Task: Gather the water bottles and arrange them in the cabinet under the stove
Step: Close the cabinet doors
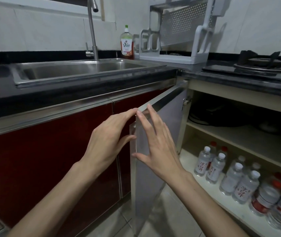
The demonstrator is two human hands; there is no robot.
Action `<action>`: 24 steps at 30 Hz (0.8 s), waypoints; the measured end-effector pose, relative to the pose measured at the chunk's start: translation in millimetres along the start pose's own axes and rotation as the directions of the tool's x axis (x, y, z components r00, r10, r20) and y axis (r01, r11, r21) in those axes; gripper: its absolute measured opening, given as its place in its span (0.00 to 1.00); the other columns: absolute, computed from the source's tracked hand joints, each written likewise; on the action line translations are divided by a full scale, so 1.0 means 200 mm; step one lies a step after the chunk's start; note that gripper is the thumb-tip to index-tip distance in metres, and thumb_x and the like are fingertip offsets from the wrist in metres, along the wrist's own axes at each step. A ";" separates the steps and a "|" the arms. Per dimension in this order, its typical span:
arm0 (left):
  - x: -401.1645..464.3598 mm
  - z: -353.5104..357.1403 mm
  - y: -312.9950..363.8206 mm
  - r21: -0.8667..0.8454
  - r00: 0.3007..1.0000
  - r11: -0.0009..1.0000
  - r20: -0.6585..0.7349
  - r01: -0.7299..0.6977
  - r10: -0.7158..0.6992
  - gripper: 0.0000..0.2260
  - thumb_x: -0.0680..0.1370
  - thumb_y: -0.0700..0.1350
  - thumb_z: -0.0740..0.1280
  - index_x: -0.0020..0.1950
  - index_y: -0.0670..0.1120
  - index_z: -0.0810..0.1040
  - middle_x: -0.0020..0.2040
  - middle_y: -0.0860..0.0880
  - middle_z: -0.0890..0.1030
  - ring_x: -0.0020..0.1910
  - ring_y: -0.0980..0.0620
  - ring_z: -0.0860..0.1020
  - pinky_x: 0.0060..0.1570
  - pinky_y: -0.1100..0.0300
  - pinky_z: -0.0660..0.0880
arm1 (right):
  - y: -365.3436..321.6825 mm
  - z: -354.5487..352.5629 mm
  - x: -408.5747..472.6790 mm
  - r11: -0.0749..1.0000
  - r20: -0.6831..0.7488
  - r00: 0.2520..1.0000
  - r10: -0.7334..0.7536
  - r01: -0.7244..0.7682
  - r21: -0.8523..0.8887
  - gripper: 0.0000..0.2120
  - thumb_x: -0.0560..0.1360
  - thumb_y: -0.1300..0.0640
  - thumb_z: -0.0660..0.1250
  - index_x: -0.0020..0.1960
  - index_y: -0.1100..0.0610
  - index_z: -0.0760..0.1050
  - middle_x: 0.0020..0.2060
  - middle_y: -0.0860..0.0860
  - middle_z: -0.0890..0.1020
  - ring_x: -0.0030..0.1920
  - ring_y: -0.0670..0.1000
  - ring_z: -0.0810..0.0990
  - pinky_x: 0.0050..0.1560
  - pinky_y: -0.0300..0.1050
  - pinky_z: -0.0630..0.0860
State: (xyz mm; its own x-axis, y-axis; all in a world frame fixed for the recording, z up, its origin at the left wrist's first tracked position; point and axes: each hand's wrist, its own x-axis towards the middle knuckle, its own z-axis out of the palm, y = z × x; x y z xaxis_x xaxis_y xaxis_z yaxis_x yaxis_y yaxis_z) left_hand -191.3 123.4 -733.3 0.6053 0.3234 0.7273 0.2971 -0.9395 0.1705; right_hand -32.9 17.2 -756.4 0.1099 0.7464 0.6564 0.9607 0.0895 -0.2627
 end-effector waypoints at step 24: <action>0.17 0.38 0.52 -0.543 0.969 0.814 -0.004 -0.208 0.246 0.31 0.77 0.45 0.78 0.77 0.49 0.70 0.79 0.45 0.67 0.80 0.47 0.66 0.77 0.44 0.68 | 0.27 -0.49 -0.52 0.975 -0.142 0.979 0.145 -0.166 -0.150 0.62 0.68 0.49 0.83 0.85 0.39 0.42 0.86 0.47 0.47 0.86 0.53 0.50 0.77 0.77 0.59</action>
State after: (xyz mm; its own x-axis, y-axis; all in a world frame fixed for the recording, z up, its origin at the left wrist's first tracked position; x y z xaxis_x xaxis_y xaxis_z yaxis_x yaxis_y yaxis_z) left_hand -83.8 44.5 -741.8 0.6569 0.0822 0.7495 -0.2851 -0.8932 0.3478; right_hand 33.1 -119.4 -769.1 0.2832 0.6499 0.7053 0.9563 -0.1355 -0.2591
